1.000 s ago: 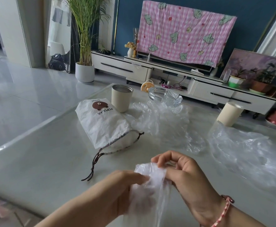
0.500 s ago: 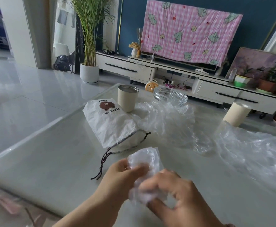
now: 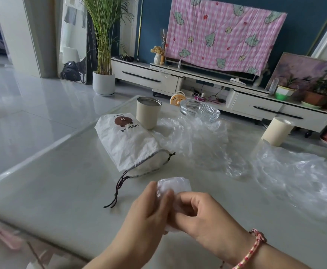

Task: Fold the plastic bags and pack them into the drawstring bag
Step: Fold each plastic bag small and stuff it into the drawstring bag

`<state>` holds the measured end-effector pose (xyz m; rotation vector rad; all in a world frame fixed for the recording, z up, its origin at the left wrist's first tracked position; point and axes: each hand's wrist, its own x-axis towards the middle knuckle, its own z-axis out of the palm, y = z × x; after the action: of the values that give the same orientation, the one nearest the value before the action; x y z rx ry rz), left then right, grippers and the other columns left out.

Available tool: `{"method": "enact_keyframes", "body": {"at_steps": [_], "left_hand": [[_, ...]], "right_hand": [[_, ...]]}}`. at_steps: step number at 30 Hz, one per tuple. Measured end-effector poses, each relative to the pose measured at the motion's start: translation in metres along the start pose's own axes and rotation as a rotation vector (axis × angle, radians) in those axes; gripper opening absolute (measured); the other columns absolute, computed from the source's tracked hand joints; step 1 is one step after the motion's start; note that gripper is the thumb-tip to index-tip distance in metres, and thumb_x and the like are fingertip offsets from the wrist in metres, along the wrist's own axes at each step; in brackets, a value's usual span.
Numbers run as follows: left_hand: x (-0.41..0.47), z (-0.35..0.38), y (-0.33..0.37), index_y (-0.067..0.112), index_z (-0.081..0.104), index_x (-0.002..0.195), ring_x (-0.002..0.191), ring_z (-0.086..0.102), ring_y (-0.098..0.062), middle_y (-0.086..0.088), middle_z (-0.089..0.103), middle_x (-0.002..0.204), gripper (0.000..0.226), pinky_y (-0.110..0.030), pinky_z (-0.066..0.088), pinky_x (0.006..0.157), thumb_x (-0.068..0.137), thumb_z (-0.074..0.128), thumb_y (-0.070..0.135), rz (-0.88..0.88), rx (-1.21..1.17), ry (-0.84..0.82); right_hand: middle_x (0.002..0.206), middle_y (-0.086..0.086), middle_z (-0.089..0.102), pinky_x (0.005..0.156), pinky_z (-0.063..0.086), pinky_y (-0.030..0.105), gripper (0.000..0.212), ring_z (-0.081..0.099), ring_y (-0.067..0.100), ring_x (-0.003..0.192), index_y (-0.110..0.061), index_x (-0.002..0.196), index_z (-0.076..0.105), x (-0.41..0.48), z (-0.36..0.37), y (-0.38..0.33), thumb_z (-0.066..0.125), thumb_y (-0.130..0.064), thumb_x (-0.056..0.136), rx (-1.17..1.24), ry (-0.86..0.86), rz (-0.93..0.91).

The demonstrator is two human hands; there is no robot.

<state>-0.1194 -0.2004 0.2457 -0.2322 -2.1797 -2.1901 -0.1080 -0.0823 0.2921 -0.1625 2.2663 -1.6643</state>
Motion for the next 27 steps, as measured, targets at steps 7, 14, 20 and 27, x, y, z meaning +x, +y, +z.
{"method": "enact_keyframes", "body": {"at_steps": [7,14,20,27], "left_hand": [[0.008,-0.003,0.006,0.002,0.045,0.083,0.05,0.04,-0.008,0.005,0.046,0.057,0.03,-0.027,0.037,0.048,0.093,0.044,0.03,0.146,0.176,0.205],[0.008,-0.001,0.014,-0.001,0.044,0.08,0.032,0.029,-0.007,0.009,0.036,0.046,0.028,-0.016,0.024,0.033,0.092,0.053,0.023,-0.038,-0.049,0.138],[0.005,0.0,0.019,-0.007,0.047,0.087,0.026,0.029,-0.009,0.0,0.04,0.047,0.029,-0.012,0.021,0.031,0.09,0.057,0.02,-0.007,-0.022,0.106],[0.001,-0.007,0.019,0.001,0.058,0.092,0.034,0.041,-0.015,-0.013,0.052,0.056,0.01,-0.021,0.034,0.035,0.093,0.052,0.009,-0.154,-0.178,-0.081]], "right_hand": [[0.066,0.0,0.06,0.059,0.04,0.017,0.025,0.05,0.006,0.059,-0.011,0.067,0.066,0.0,-0.01,0.012,0.073,-0.033,0.075,-0.164,0.301,0.044],[0.105,0.004,0.07,0.071,0.055,0.027,0.069,0.068,0.012,0.089,-0.012,0.113,0.059,-0.002,-0.03,0.014,0.085,-0.031,0.052,0.405,0.005,0.113],[0.083,0.003,0.066,0.053,0.044,0.018,0.03,0.058,0.009,0.06,-0.011,0.099,0.067,-0.003,-0.012,0.006,0.077,-0.009,0.071,0.439,0.068,0.115],[0.046,-0.001,0.047,0.034,0.03,0.015,0.023,0.035,0.004,0.034,-0.003,0.085,0.059,0.0,-0.015,-0.002,0.047,0.017,0.084,0.598,0.217,0.128]]}}
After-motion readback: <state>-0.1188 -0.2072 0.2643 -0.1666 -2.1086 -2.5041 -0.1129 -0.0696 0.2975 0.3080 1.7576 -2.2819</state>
